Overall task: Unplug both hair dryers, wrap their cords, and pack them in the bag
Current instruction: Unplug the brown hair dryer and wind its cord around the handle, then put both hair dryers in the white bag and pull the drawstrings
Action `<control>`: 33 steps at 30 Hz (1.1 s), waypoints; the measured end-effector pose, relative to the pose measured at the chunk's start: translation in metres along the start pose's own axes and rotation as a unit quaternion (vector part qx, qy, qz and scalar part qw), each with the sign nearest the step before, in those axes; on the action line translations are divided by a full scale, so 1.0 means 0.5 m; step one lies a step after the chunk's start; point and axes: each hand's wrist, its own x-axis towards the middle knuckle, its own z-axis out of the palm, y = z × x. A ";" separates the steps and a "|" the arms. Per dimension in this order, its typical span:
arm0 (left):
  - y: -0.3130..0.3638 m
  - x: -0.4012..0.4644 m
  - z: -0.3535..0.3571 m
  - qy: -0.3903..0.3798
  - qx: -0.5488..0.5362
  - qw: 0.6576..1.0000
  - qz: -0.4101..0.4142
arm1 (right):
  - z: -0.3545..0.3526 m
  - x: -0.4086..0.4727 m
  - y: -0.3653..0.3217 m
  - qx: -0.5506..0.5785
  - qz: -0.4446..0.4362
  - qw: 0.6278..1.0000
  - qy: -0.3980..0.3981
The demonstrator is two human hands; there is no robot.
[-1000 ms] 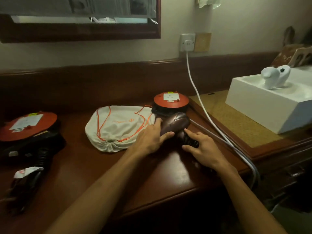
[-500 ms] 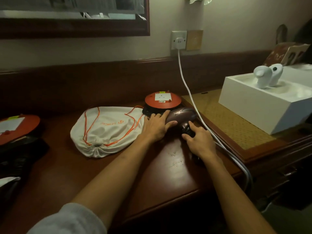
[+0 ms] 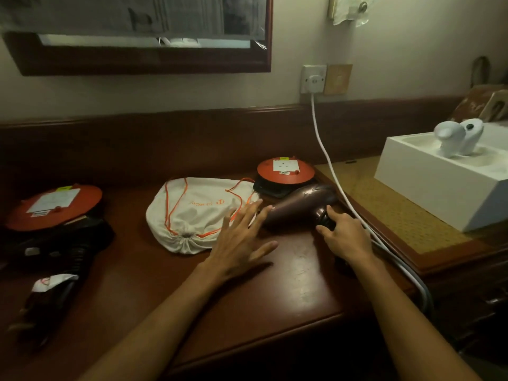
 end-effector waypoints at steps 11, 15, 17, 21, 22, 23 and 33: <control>-0.212 -0.240 -0.124 0.007 -0.060 0.982 -0.181 | 0.087 -0.097 -0.170 -0.045 -0.191 0.958 0.211; -0.183 -0.215 -0.116 0.037 -0.024 0.980 -0.195 | 0.170 -0.129 -0.303 0.144 -0.272 0.951 -0.040; -0.185 -0.217 -0.114 0.039 -0.018 0.976 -0.212 | 0.203 -0.123 -0.343 0.167 -0.303 0.929 -0.133; -0.195 -0.215 -0.115 0.031 0.008 0.970 -0.241 | 0.239 -0.081 -0.381 0.140 -0.349 0.913 -0.156; -0.200 -0.205 -0.117 0.015 0.008 0.971 -0.239 | 0.240 -0.067 -0.386 0.140 -0.348 0.912 -0.166; -0.209 -0.191 -0.122 -0.006 0.005 0.971 -0.237 | 0.243 -0.053 -0.389 0.140 -0.345 0.911 -0.178; -0.265 -0.138 -0.086 -0.005 -0.073 0.951 -0.299 | 0.296 -0.014 -0.379 0.155 -0.287 0.945 -0.029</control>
